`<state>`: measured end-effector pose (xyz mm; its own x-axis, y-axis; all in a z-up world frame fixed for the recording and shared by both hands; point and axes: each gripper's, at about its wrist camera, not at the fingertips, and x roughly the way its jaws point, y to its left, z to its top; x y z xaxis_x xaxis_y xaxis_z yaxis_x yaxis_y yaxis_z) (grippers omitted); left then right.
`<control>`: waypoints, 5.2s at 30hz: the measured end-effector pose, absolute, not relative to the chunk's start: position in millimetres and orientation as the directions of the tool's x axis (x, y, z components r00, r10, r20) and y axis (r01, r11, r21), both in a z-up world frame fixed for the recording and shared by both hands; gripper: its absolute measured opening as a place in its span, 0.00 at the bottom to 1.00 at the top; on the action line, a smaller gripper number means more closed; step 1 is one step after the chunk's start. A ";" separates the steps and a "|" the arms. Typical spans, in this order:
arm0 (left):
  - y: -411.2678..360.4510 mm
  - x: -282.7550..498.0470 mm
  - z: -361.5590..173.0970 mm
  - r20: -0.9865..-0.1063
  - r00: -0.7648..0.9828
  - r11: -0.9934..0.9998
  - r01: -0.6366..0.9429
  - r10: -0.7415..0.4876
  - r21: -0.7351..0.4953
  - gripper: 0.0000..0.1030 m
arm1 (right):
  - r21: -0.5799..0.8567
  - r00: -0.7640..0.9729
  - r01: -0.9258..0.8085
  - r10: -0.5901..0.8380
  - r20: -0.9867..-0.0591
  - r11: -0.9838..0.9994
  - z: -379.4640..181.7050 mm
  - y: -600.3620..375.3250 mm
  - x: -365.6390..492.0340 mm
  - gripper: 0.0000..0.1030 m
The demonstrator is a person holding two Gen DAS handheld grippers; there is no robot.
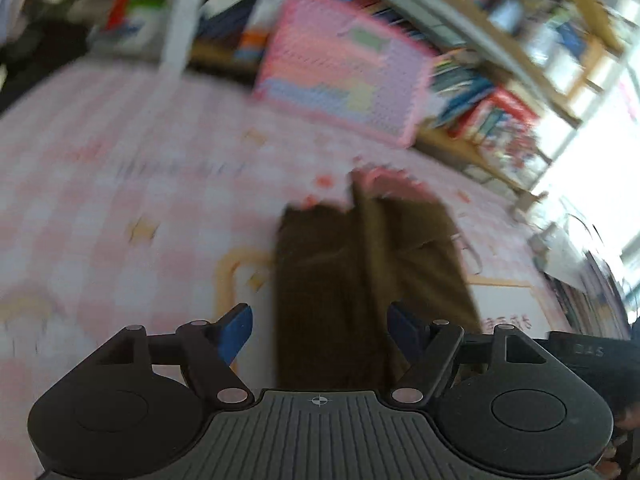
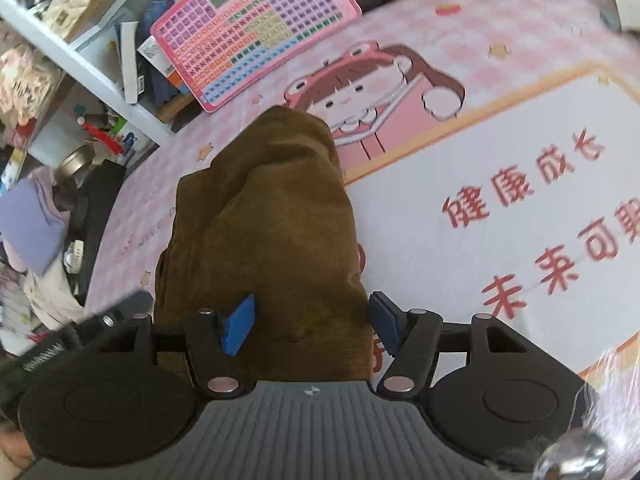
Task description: Fold clothes
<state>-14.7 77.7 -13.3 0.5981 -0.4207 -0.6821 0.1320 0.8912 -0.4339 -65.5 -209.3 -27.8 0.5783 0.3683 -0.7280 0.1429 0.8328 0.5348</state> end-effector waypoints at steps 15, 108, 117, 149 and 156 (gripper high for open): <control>56.8 -11.2 -26.7 -0.666 0.536 0.828 0.121 -0.519 -0.547 0.37 | 0.439 0.626 -0.003 0.344 -0.700 0.899 -9.5 -181.7 -73.6 0.22; -4.3 -13.9 28.7 -0.670 0.617 0.897 0.146 -0.413 -0.418 0.35 | 0.366 0.659 -0.235 0.424 -0.621 0.900 24.6 -207.5 -47.4 0.27; 58.8 63.5 31.7 -0.644 0.618 0.881 0.194 -0.452 -0.432 0.35 | 0.315 0.708 -0.225 0.377 -0.598 0.922 31.6 -143.0 26.6 0.27; 116.0 216.6 -20.6 -0.663 0.603 0.885 0.176 -0.443 -0.432 0.51 | 0.340 0.708 -0.066 0.284 -0.647 0.938 -34.7 -121.7 182.1 0.60; 129.2 205.1 -4.5 -0.649 0.662 0.911 0.129 -0.374 -0.392 0.62 | 0.283 0.744 -0.045 0.221 -0.631 0.958 -16.0 -124.2 166.4 0.65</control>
<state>205.1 129.2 -4.5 0.6624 -0.3738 -0.6492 0.1294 0.9107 -0.3923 166.4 -124.2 -16.0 0.7441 0.2207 -0.6305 -0.0447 0.9582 0.2827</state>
